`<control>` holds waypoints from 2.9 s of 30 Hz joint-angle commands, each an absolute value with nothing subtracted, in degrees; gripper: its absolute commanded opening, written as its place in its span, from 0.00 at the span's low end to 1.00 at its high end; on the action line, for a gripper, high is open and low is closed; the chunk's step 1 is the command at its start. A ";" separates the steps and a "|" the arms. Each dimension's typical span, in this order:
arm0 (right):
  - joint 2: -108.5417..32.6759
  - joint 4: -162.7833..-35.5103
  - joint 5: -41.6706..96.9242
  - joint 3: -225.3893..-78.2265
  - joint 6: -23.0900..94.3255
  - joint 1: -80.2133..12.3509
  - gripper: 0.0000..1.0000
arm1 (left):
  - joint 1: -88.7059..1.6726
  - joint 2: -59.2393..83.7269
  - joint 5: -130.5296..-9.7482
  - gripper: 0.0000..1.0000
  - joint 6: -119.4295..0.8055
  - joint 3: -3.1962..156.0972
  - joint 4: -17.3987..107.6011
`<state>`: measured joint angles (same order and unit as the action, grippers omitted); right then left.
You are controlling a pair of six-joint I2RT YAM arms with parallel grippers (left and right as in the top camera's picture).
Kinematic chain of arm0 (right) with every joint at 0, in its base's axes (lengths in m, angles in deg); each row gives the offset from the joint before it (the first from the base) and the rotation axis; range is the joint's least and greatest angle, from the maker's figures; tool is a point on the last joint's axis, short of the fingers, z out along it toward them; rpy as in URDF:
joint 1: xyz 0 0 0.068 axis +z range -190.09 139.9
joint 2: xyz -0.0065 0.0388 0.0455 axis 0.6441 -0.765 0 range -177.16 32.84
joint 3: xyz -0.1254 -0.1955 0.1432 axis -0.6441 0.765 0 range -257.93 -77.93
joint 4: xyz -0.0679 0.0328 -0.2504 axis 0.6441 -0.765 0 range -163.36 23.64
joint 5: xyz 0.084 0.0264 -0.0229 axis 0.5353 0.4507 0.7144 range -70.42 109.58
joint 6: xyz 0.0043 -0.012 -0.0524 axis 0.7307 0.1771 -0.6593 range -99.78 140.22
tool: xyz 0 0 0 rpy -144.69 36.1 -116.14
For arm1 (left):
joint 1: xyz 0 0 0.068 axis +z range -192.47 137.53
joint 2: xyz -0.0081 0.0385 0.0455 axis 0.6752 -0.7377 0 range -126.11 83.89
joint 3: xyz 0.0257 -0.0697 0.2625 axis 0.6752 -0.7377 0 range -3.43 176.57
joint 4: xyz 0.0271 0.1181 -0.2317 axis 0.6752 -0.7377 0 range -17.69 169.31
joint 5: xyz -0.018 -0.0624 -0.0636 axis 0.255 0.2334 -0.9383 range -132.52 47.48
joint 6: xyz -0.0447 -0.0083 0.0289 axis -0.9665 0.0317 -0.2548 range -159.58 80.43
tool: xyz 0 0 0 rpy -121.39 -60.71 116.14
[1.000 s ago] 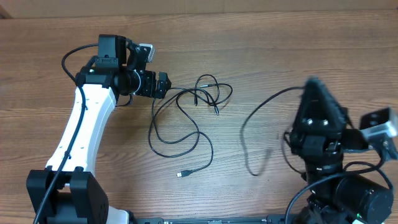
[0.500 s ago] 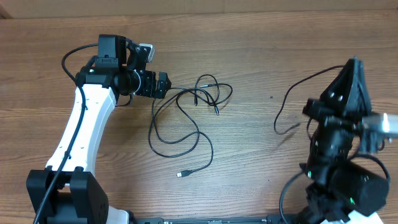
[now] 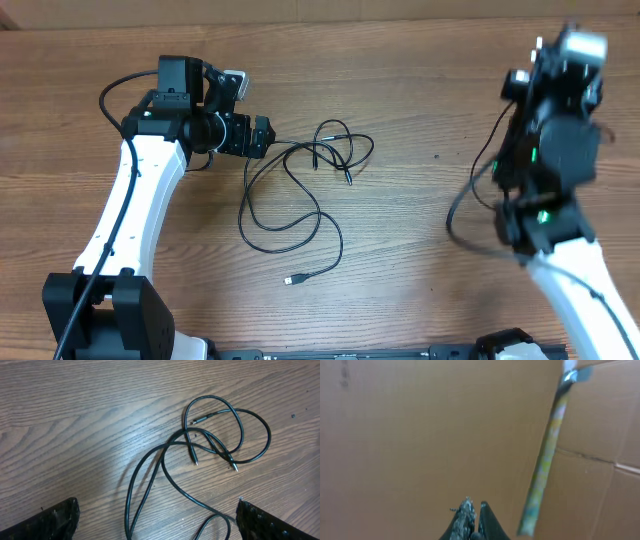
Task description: Untangle cables
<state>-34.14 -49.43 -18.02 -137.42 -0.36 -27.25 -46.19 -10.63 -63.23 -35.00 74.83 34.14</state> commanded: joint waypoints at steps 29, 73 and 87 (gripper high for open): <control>-70.93 -47.36 35.33 -172.52 59.27 -53.29 0.04 | -46.24 -10.50 -62.86 1.00 -35.32 76.08 34.16; -88.00 -62.74 55.22 -172.50 59.66 -80.52 1.00 | -46.24 -10.50 -62.86 1.00 -35.32 76.08 34.16; -87.87 -93.52 48.21 -172.52 59.27 -80.67 1.00 | -46.24 -10.50 -62.86 1.00 -35.32 76.08 34.16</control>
<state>-87.78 -93.45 45.43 -171.60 59.64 -80.52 -46.17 -10.63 -63.23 -35.00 74.83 34.14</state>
